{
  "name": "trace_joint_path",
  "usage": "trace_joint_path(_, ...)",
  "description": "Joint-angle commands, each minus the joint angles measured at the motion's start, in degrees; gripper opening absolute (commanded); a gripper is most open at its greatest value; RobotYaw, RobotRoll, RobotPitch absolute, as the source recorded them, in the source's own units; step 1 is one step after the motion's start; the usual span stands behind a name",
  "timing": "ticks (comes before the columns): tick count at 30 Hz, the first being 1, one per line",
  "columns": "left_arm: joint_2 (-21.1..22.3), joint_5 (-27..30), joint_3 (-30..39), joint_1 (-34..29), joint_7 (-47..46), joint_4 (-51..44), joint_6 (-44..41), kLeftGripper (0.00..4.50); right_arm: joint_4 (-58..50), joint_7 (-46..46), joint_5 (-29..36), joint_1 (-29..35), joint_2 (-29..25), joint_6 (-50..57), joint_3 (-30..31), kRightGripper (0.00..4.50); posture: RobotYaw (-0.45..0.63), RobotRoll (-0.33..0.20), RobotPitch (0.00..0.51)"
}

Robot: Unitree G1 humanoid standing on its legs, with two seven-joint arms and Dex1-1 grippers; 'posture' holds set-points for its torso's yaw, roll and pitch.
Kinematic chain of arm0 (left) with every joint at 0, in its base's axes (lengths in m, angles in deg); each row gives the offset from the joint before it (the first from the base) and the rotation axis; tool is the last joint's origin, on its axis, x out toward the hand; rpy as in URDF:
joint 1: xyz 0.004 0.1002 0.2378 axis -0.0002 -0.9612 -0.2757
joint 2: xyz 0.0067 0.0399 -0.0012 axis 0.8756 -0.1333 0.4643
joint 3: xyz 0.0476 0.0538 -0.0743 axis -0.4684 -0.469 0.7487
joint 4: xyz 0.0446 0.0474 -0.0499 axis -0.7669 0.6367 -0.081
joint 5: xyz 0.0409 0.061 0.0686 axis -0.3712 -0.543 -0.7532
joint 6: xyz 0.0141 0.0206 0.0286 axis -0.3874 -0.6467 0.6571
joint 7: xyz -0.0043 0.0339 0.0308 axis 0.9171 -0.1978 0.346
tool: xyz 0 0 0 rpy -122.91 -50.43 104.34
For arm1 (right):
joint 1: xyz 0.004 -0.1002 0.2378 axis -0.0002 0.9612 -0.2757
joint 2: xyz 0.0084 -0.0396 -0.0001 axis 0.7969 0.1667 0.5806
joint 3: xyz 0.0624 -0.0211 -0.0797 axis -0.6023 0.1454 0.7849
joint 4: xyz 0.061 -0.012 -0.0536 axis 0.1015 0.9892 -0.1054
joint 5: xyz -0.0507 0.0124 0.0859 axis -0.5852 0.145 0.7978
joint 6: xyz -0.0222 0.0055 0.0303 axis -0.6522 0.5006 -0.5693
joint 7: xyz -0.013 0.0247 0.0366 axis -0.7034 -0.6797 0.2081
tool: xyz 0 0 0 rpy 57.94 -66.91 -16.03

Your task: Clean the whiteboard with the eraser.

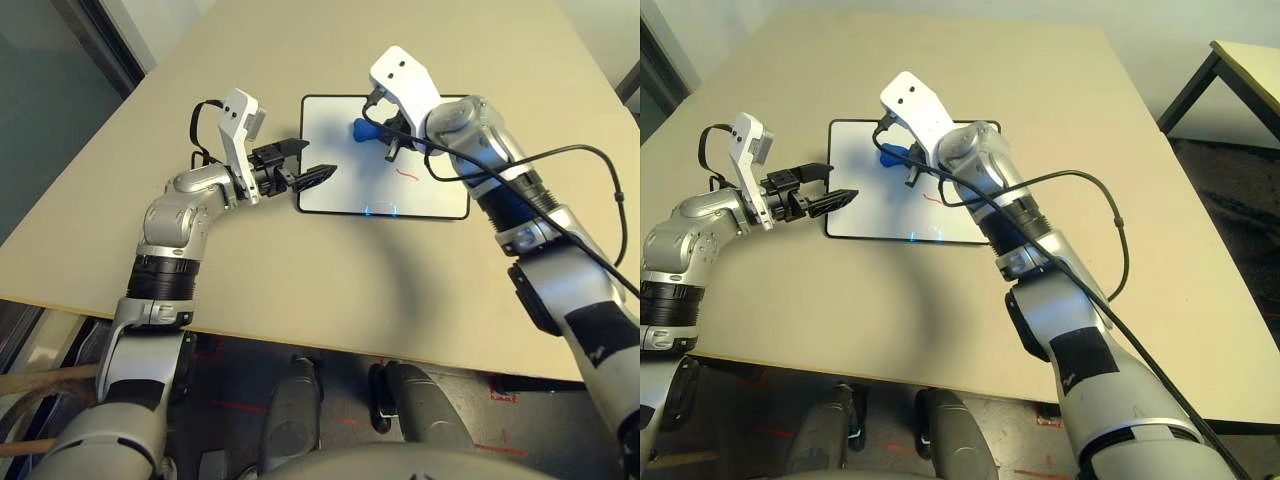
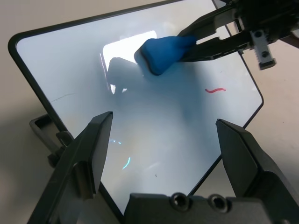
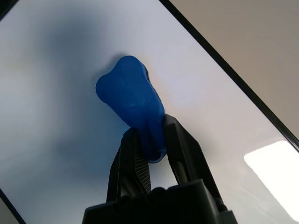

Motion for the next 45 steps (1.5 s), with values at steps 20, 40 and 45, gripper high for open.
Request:
trace_joint_path(20,-0.9,-0.7,-1.5,1.3,0.7,-0.1,-0.4,4.5,-24.2,3.5,1.4,22.9,-15.4,19.5,-2.9,0.62,-0.14,0.0,0.161)
trace_joint_path(40,-1.9,-0.3,-2.3,1.6,0.3,-0.9,-1.2,4.5,-25.0,-3.0,4.0,19.6,-8.5,23.8,-0.7,0.57,-0.14,0.0,0.17)
trace_joint_path(45,-2.1,-0.1,-1.9,0.7,-0.2,-1.7,-1.5,4.5,-22.3,-4.3,4.3,16.1,-4.7,23.0,0.2,0.57,-0.13,0.0,0.171)
